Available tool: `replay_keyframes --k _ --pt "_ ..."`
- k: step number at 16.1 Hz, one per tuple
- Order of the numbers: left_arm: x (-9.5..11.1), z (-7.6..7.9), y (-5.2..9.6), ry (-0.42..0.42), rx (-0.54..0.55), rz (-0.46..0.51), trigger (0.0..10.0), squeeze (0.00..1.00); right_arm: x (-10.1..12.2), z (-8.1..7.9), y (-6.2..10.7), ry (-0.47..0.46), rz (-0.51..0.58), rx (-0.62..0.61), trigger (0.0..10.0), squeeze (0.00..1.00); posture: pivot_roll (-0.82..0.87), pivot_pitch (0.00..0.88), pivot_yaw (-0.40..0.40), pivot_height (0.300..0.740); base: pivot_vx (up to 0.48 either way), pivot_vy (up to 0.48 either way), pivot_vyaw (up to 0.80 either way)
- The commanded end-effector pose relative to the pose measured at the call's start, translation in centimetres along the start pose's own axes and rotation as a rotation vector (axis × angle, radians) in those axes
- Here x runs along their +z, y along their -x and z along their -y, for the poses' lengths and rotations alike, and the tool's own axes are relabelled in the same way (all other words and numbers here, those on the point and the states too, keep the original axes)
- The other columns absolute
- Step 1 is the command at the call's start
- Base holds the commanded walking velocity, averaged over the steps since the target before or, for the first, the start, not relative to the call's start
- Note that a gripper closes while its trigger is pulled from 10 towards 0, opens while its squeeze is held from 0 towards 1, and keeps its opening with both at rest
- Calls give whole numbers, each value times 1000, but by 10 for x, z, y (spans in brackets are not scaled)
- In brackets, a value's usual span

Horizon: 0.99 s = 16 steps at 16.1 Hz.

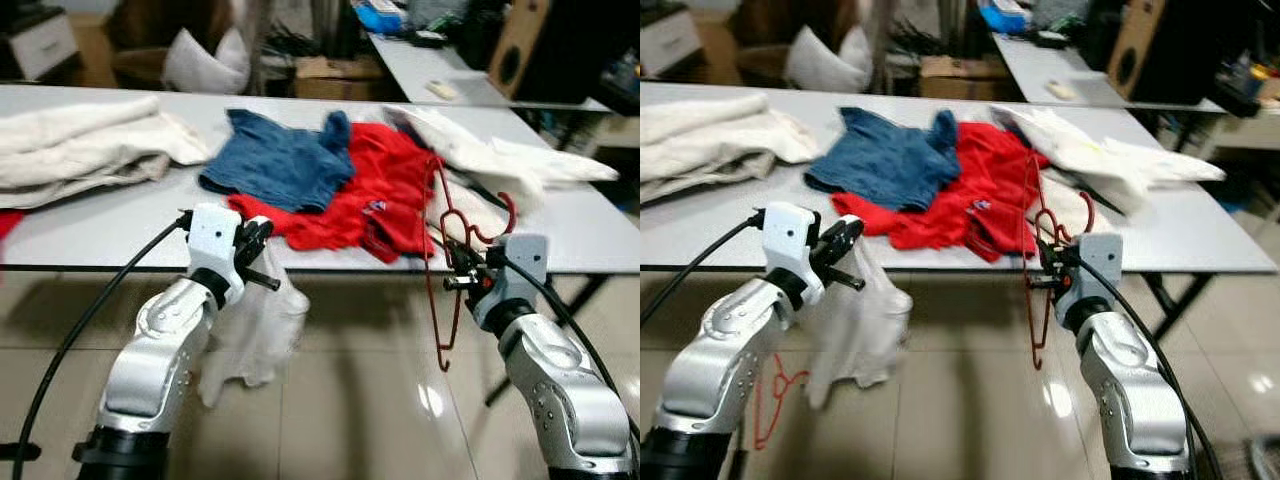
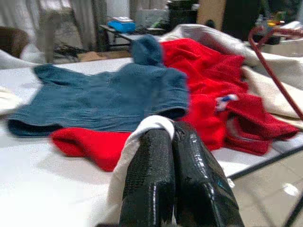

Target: Hang hanger

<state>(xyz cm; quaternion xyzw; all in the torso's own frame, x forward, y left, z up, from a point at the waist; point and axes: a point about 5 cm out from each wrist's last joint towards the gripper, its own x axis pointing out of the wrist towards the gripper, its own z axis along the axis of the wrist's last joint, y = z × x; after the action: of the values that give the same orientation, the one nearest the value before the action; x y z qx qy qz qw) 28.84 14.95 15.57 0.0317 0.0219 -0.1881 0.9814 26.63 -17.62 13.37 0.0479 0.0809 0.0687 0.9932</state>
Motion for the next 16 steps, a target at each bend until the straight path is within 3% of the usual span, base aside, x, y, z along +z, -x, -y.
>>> replay_keyframes --k 1,7,16 --pt "7 -4 0 -20 13 24 10000 0 4 -1 -2 -24 13 -5 10000 0 -84 0 -48 740 322 0 0" --pt "8 -1 -1 -12 12 25 10000 0 5 -2 0 -15 37 2 10000 0 -84 0 -48 740 105 0 0" --pt "7 -2 0 -14 5 21 10000 0 4 -1 1 -29 42 -10 10000 0 -84 0 -48 740 0 366 0"
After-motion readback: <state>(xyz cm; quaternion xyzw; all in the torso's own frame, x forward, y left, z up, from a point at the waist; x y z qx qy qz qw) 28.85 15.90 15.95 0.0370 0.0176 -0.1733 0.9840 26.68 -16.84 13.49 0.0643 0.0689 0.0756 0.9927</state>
